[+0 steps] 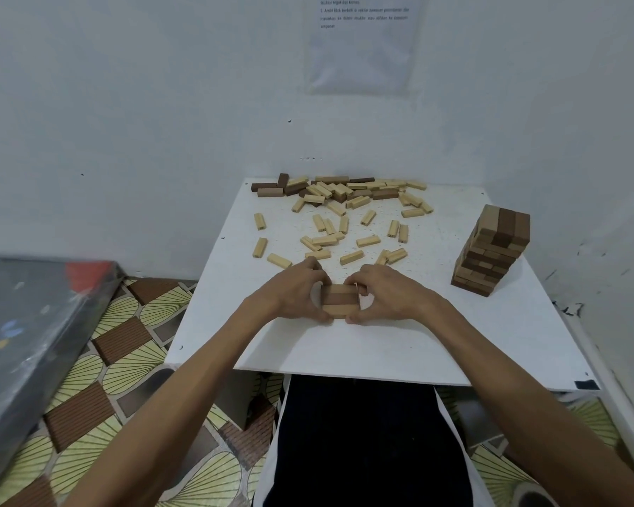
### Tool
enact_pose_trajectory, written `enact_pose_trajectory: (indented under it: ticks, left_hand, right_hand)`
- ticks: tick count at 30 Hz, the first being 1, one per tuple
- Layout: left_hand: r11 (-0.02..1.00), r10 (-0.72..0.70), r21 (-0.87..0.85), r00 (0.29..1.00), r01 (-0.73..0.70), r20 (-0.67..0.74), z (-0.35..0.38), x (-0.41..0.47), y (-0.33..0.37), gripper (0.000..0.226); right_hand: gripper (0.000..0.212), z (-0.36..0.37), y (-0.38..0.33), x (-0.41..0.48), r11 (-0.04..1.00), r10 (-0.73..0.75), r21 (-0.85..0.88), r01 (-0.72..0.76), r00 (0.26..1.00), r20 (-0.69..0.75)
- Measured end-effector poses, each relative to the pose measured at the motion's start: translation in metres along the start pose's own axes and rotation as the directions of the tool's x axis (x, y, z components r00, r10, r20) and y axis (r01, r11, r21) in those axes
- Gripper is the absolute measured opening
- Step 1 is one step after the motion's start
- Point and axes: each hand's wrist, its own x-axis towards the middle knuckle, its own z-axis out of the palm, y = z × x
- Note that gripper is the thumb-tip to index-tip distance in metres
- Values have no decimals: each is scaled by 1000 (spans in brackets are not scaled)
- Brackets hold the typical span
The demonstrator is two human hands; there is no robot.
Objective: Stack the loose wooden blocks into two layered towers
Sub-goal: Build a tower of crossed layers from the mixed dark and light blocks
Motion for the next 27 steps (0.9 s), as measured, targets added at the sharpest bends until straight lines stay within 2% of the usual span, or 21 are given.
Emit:
enact_pose_trajectory:
  ticks: [3,7,13,17,22,27]
  left_hand:
    - [997,48,57,999,-46,-18,-8,3,5,75]
    - [993,101,59,994,-99,-41,-25,10,11,66]
    - [990,134,40,990,-133,-39,-17,15,16,66]
    - [993,114,11,993,-114,-4,-1,15,16,58]
    - [995,79,-56,997,-78,14,3,18,12,67]
    - [989,-17,-142,998,26,64,2,21,11,73]
  right_hand:
    - [67,-7,2,-5,999,-13,-54,10,998,-59]
    - [67,-25,7,-10,1000,-10,-23,8,995,-98]
    - [70,-23,13,-22,1000,2,14,-1,994,-105]
    - [70,-7,15,-25,998,32,48,-28,996,-83]
    - [73,-1,20,-23,991,71,123,-61,994,-79]
    - [81,1,25,-18,982,122,152,-114,992,-40]
